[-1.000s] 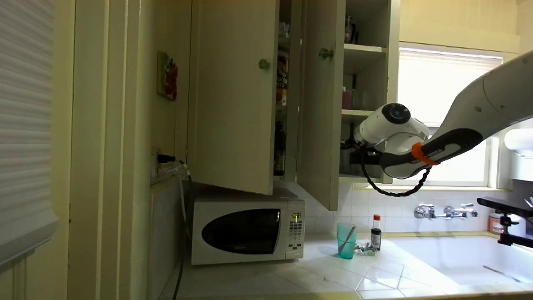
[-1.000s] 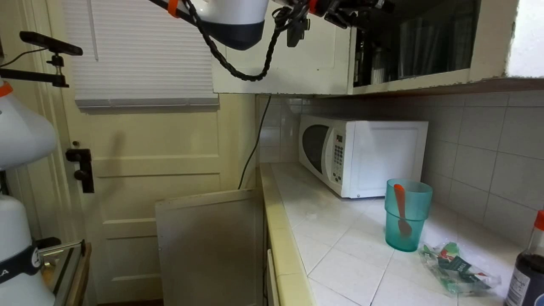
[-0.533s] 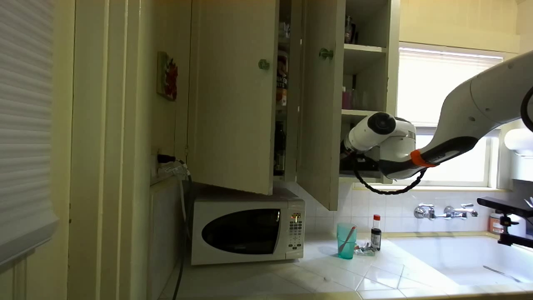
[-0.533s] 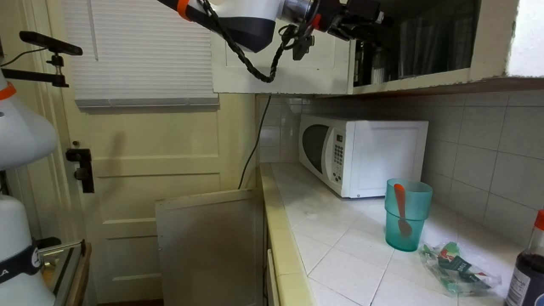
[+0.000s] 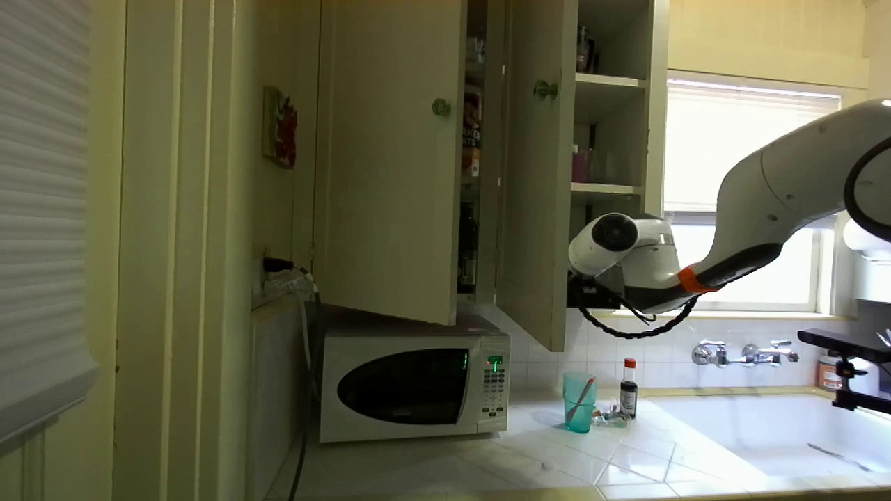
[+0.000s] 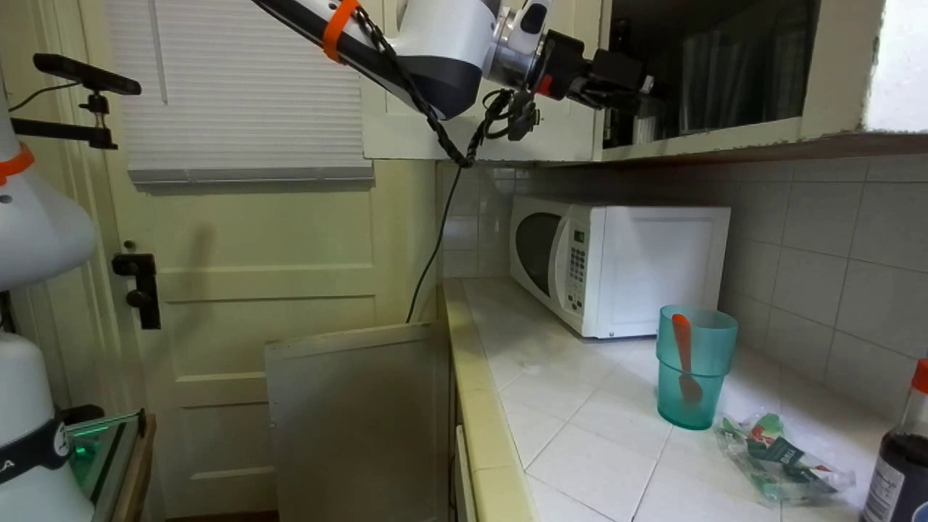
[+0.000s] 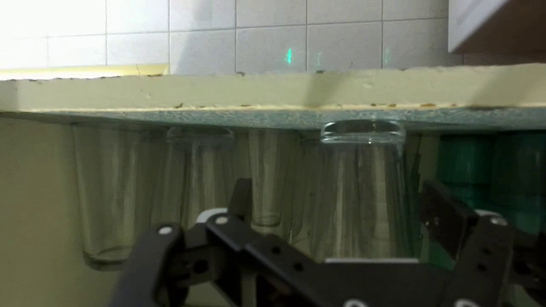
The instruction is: Remove one glass cup from the upper cabinet on the right and put it on the counter.
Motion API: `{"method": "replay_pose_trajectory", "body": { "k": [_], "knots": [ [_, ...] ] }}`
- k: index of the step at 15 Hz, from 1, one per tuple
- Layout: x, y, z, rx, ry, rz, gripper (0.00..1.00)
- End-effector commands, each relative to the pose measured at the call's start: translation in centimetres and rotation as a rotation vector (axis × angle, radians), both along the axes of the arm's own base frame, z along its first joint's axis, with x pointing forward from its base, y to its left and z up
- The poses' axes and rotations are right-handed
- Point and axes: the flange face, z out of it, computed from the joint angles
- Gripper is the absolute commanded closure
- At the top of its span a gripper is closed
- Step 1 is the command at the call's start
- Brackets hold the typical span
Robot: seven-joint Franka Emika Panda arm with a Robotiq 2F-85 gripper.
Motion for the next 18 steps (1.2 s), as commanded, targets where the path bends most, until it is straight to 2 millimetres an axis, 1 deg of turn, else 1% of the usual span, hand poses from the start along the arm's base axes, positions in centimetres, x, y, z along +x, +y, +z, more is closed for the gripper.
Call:
{"method": "replay_pose_trajectory", "body": {
  "k": [1, 3, 4, 8, 10, 15, 18],
  "knots": [
    [0.2, -0.2, -0.3, 0.003, 0.003, -0.003, 0.0],
    [0.5, -0.5, -0.6, 0.007, 0.006, -0.006, 0.0],
    [0.8, -0.6, 0.1, -0.005, -0.027, -0.024, 0.0],
    [2.2, -0.4, 1.3, -0.074, -0.103, -0.073, 0.0],
    [3.0, -0.2, 1.0, -0.104, -0.121, -0.095, 0.0],
    [5.3, 0.9, -0.7, -0.141, -0.14, -0.104, 0.0],
    [6.1, 1.0, -1.7, -0.135, -0.147, -0.119, 0.0]
  ]
}}
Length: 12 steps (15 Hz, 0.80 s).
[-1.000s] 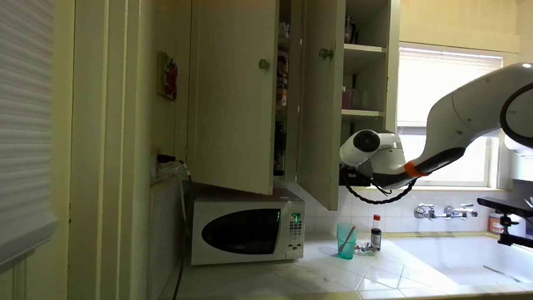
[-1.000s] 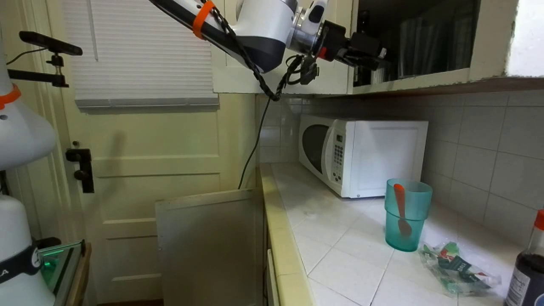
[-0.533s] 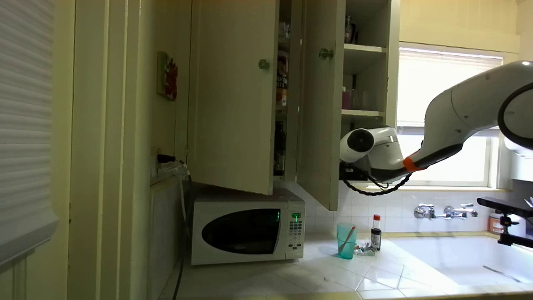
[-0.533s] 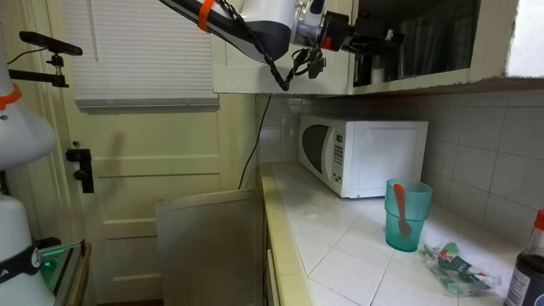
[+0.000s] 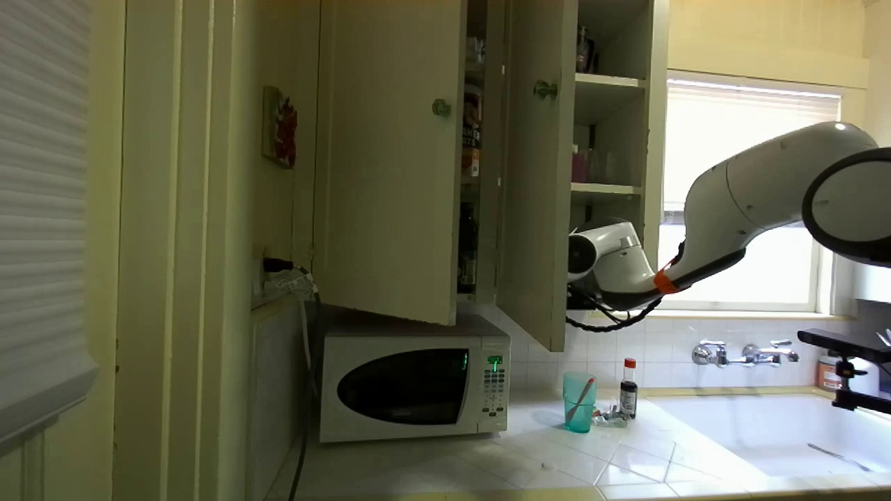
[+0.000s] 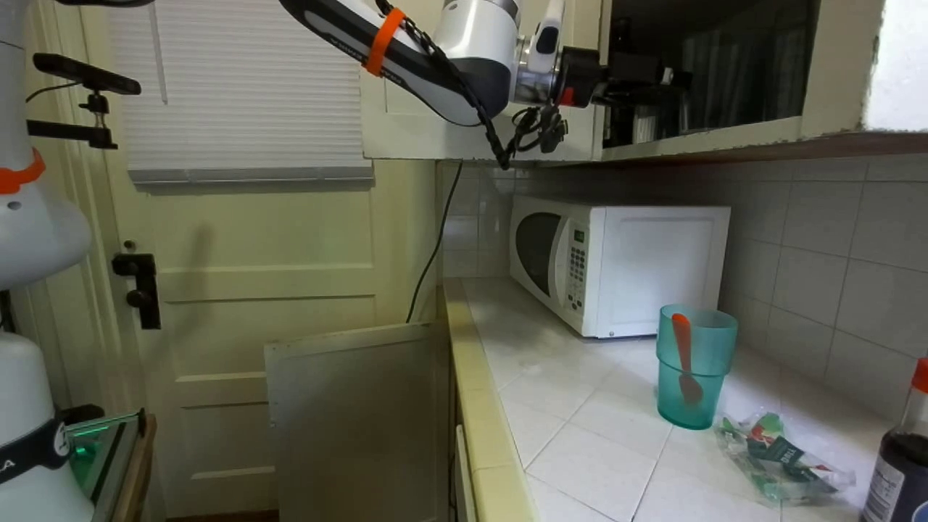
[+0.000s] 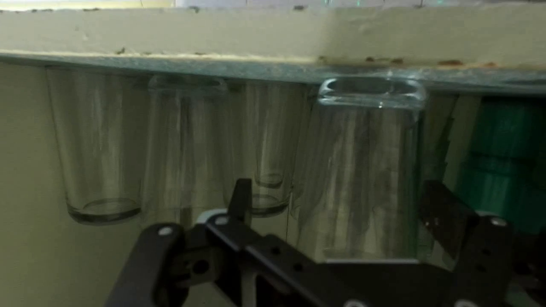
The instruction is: Remove one glass cup from the upper cabinet on the right and put it on the counter.
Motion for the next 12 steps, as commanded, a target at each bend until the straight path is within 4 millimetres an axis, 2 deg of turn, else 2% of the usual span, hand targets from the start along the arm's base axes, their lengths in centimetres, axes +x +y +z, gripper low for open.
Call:
{"method": "replay_pose_trajectory", "body": {
  "k": [1, 11, 12],
  "knots": [
    [1.4, -0.2, -1.1, 0.008, -0.036, -0.015, 0.0],
    [3.7, 0.0, -2.9, 0.074, -0.05, 0.022, 0.0],
    [2.8, 0.2, -2.5, 0.055, -0.039, 0.009, 0.0]
  ]
}}
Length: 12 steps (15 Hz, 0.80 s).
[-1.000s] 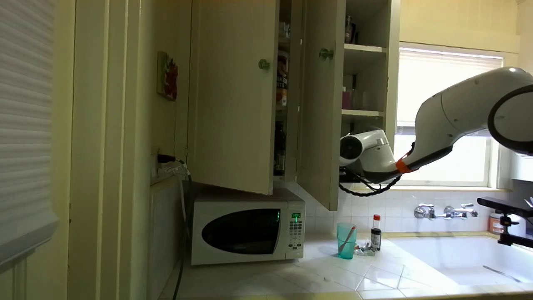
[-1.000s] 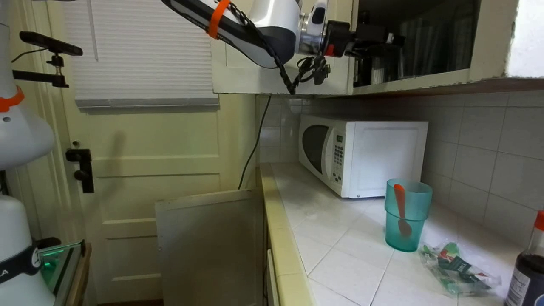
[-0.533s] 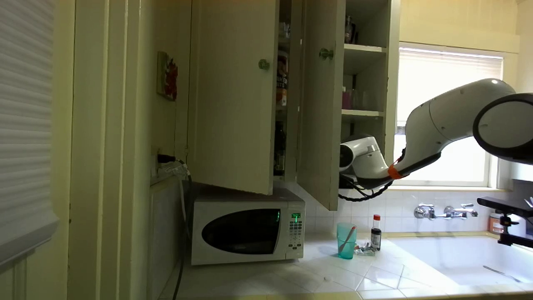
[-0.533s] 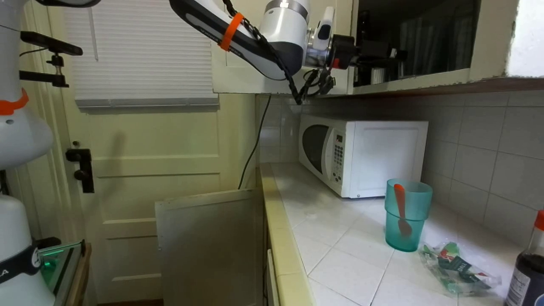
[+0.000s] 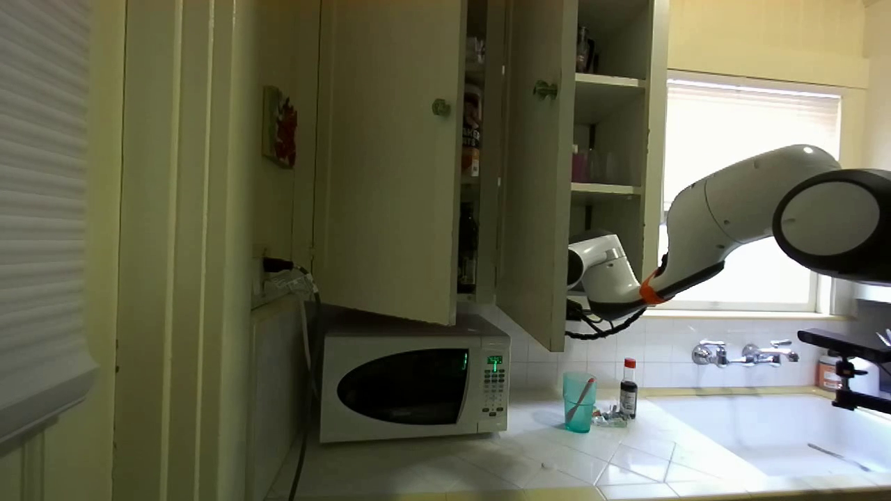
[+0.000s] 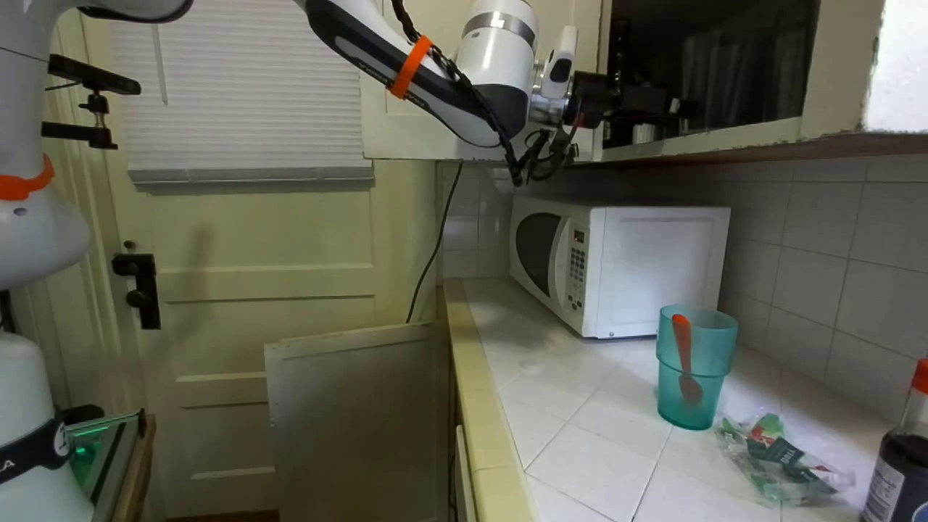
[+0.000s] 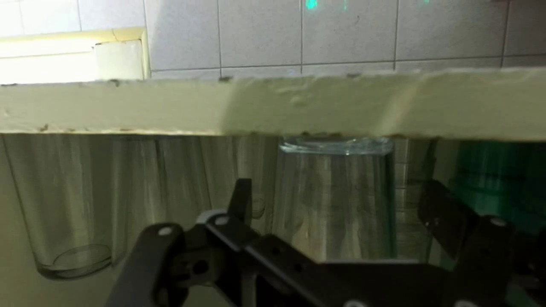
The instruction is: Remove one glass cup from the upper cabinet on the right and put it on the counter.
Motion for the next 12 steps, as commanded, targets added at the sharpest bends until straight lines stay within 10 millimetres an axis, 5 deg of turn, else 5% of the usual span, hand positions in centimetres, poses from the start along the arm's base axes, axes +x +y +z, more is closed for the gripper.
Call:
{"method": "replay_pose_trajectory", "body": {
  "k": [1, 12],
  "knots": [
    [0.1, -0.1, -0.1, 0.001, 0.001, 0.0, 0.0],
    [1.8, 0.2, -0.5, -0.032, -0.056, 0.034, 0.0]
  ]
}}
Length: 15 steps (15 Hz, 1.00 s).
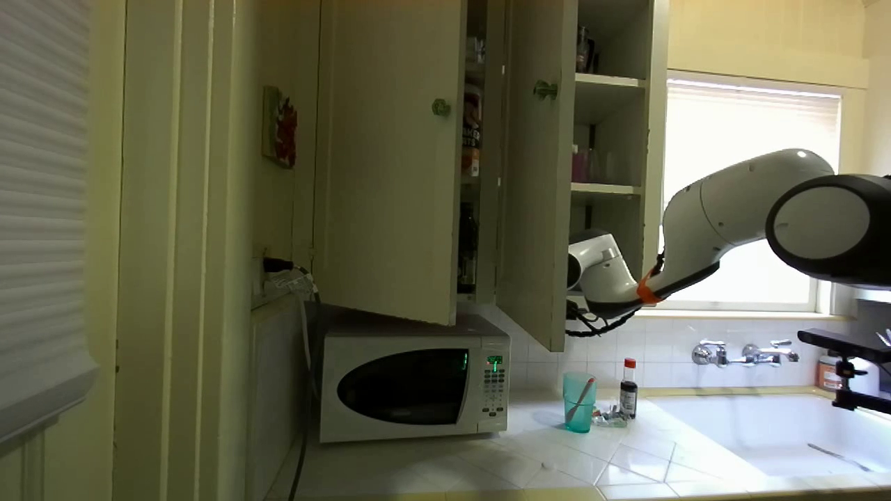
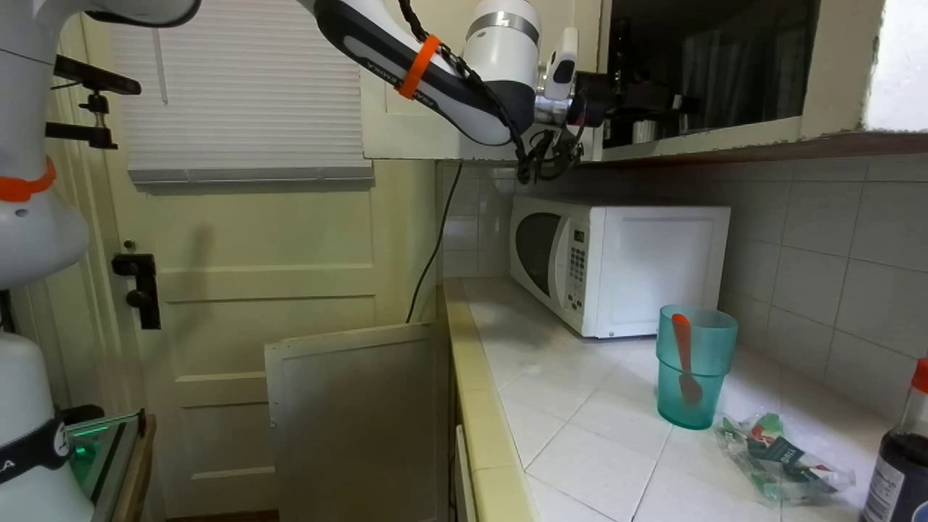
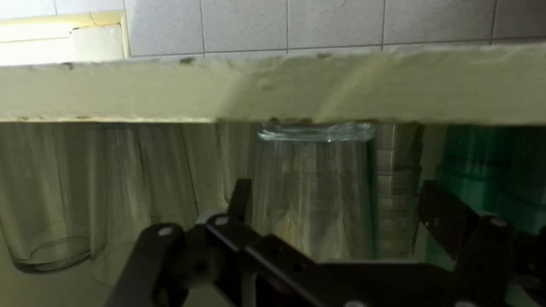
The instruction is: Remove one glass cup from the upper cabinet on the right and put it on the counter.
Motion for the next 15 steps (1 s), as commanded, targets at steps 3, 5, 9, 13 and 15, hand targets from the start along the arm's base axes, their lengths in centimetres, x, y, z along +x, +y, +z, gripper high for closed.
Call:
{"method": "replay_pose_trajectory", "body": {
  "k": [3, 5, 9, 13, 15],
  "knots": [
    [1.4, -0.5, -1.6, -0.005, -0.006, -0.003, 0.0],
    [1.7, -0.8, -2.3, 0.003, 0.003, -0.016, 0.0],
    [2.3, -1.6, -3.2, 0.004, 0.009, -0.038, 0.0],
    [3.2, -2.6, -3.3, 0.001, 0.002, -0.062, 0.0],
    [3.6, -3.0, -3.0, -0.002, -0.006, -0.07, 0.0]
  ]
}}
